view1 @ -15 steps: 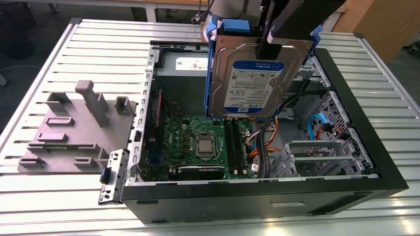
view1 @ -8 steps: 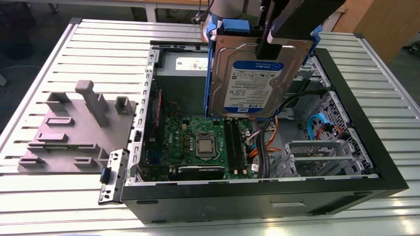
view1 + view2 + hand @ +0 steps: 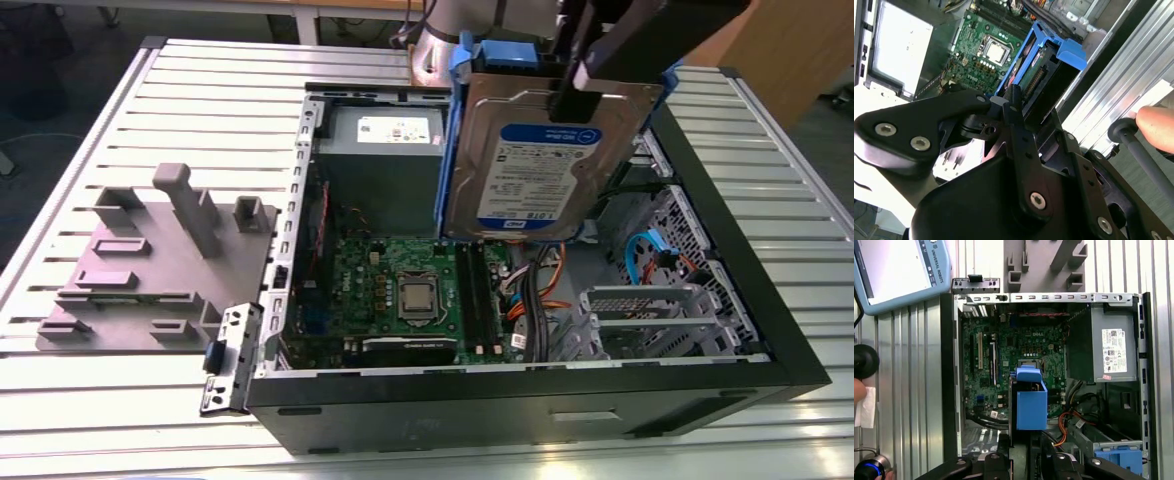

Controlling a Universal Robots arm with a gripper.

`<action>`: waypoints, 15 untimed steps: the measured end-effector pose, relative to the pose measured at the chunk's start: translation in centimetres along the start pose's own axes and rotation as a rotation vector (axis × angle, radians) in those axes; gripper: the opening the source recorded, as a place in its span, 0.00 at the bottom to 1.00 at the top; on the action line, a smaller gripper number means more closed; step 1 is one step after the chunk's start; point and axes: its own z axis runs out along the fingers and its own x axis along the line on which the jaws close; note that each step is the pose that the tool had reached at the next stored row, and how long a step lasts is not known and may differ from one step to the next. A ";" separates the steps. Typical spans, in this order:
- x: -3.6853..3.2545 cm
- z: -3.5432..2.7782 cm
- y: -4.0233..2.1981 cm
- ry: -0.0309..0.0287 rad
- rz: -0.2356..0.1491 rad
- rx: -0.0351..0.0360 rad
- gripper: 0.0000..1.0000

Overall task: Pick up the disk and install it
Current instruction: 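Pick up the disk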

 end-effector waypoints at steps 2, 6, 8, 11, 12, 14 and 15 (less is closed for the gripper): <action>-0.03 -0.01 -0.76 -0.0001 0.000 -0.0004 0.35; -0.10 -0.03 -2.30 0.0001 0.000 -0.0013 0.35; -0.13 -0.04 -2.82 0.0003 0.000 -0.0015 0.35; -0.14 -0.03 -3.05 0.0000 0.000 -0.0015 0.35; -0.14 -0.03 -3.05 -0.0001 0.000 -0.0015 0.35; -0.08 -0.02 -3.07 -0.0003 0.000 -0.0015 0.35; -0.01 -0.02 -3.09 -0.0002 0.000 -0.0016 0.35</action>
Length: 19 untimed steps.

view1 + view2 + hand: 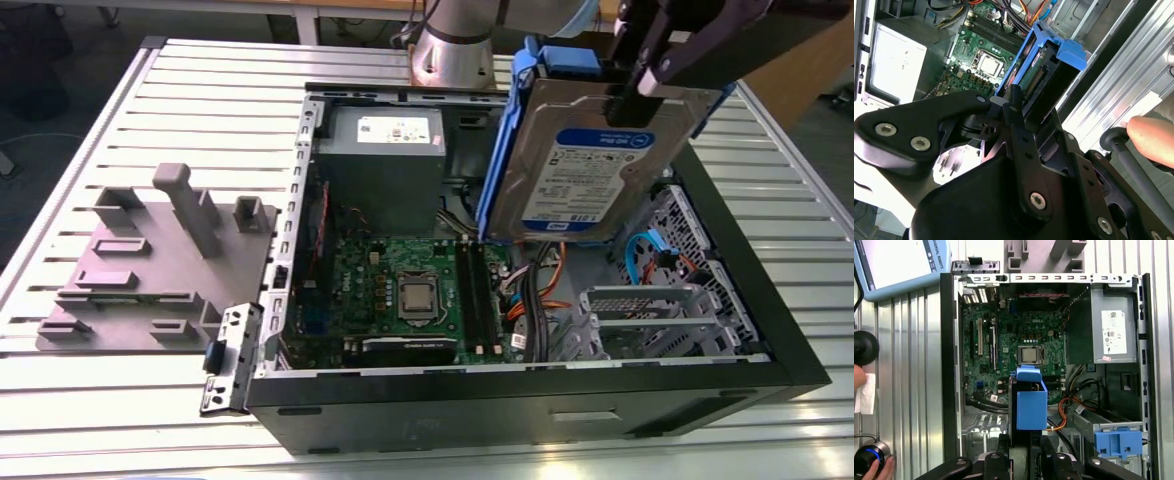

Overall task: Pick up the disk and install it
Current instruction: 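Pick up the disk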

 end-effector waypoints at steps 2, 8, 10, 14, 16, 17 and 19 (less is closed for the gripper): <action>0.24 -0.02 -0.05 0.0001 0.000 0.0000 0.35; 1.37 -0.05 -0.30 0.0000 0.000 0.0000 0.35; 1.83 -0.07 -0.43 0.0001 0.000 0.0000 0.35; 2.59 -0.08 -0.64 0.0002 0.000 0.0000 0.35; 2.75 -0.03 -0.71 0.0003 0.000 0.0000 0.35; 2.80 0.03 -0.75 0.0001 0.000 0.0000 0.35; 2.89 0.19 -0.85 0.0002 0.000 0.0000 0.35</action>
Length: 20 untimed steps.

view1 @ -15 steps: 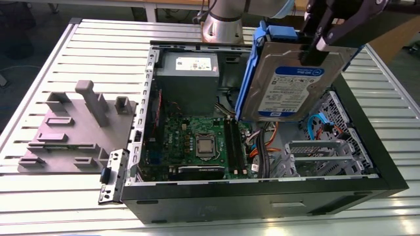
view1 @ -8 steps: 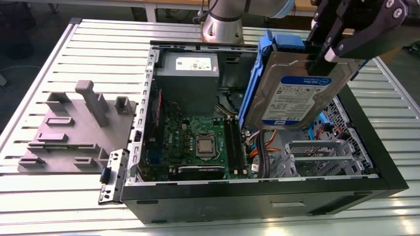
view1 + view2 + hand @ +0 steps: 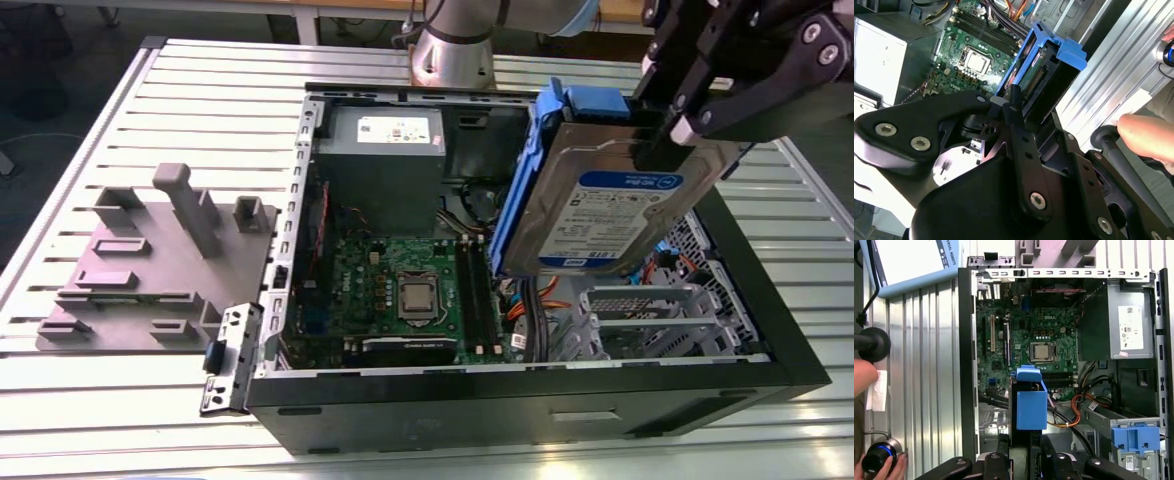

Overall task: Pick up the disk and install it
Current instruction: 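Pick up the disk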

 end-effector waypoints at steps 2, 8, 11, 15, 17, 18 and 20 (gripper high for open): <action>0.03 0.21 -0.15 0.0003 0.000 -0.0001 0.35; 0.05 0.81 -1.00 0.0002 0.000 0.0000 0.35; 0.02 0.98 -2.06 0.0003 0.000 -0.0002 0.35; 0.00 1.21 -3.49 0.0004 0.000 -0.0006 0.35; 0.13 1.40 -3.87 0.0006 0.000 -0.0006 0.35; 0.25 1.51 -4.00 0.0006 0.000 -0.0006 0.35; 0.51 1.74 -4.23 0.0005 0.000 -0.0006 0.35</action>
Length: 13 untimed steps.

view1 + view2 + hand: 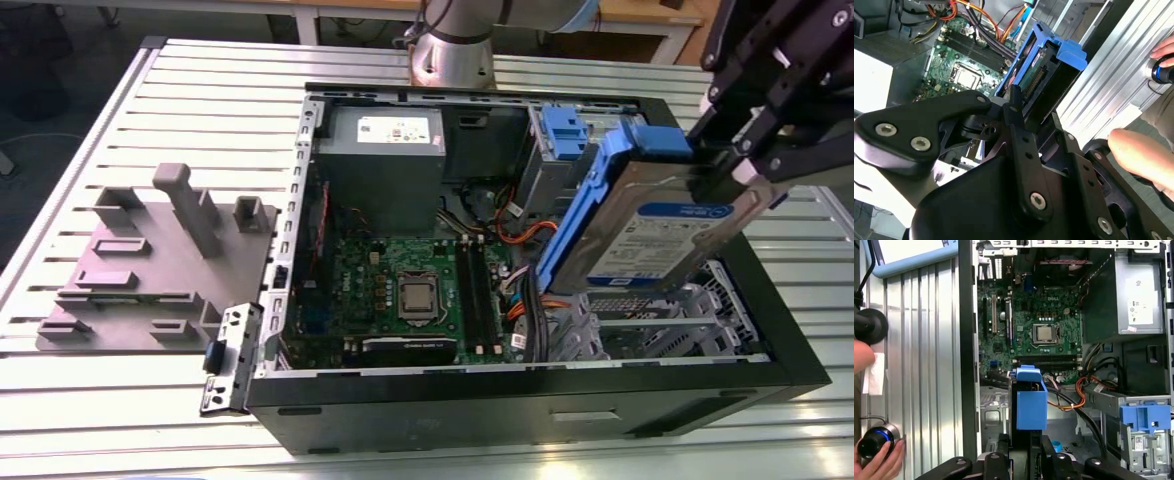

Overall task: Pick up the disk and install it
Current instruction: 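Pick up the disk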

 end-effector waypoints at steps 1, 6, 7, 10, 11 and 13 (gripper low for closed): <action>0.11 0.12 -0.13 -0.0002 0.000 0.0000 0.35; 0.38 0.55 -1.15 0.0000 0.000 0.0000 0.35; 0.40 0.62 -1.39 0.0000 0.000 0.0000 0.35; 0.39 0.79 -2.25 0.0001 0.000 -0.0004 0.35; 0.38 0.84 -2.58 0.0001 0.000 -0.0006 0.35; 0.35 0.92 -3.25 -0.0001 0.000 -0.0016 0.35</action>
